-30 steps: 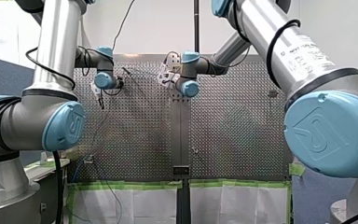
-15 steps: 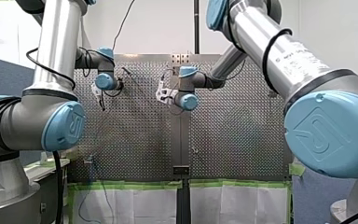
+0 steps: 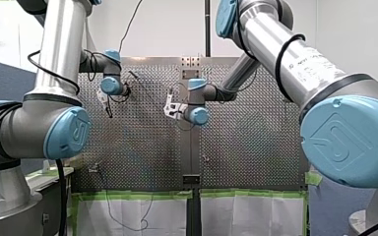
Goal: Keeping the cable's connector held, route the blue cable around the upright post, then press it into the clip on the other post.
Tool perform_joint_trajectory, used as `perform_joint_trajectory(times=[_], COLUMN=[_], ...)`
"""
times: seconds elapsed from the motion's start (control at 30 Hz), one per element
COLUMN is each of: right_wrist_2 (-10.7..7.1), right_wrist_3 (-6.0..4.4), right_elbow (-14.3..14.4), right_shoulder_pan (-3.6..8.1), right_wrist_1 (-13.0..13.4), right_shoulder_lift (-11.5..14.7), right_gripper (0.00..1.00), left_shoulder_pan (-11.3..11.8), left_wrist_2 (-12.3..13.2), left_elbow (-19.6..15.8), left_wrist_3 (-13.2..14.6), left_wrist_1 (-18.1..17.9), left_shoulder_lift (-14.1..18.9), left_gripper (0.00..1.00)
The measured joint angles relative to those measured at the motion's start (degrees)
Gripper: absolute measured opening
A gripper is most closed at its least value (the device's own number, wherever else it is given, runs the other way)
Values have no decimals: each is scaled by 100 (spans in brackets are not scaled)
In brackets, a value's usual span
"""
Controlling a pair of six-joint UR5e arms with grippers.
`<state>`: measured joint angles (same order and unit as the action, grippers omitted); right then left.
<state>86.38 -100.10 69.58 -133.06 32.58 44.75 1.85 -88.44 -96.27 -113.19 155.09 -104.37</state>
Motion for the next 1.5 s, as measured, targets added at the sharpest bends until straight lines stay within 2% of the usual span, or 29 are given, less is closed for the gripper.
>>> perform_joint_trajectory(times=[0.03,0.23,0.37,0.67,1.0,1.2,1.5], right_wrist_2=[13,52,99,218,319,397,596], right_wrist_3=[2,19,47,88,127,144,195], right_elbow=[35,223,272,366,532,693,741], right_shoulder_pan=[1,4,4,-1,-2,-15,-99], right_wrist_1=[6,21,23,44,191,413,600], right_shoulder_lift=[-14,-183,-370,-678,-1040,-1329,-1792], right_gripper=[0,0,0,0,0,0,0], left_shoulder_pan=[-4,-35,-61,-80,-82,-82,-82], left_wrist_2=[0,0,1,-15,-41,-41,-44], left_elbow=[-1,-1,-1,0,0,0,-1], left_wrist_3=[-8,-33,-31,-36,-43,-48,-115], left_wrist_1=[6,55,119,144,145,145,145], left_shoulder_lift=[0,-96,-220,-260,-262,-262,-264], left_gripper=[100,100,100,100,100,100,100])
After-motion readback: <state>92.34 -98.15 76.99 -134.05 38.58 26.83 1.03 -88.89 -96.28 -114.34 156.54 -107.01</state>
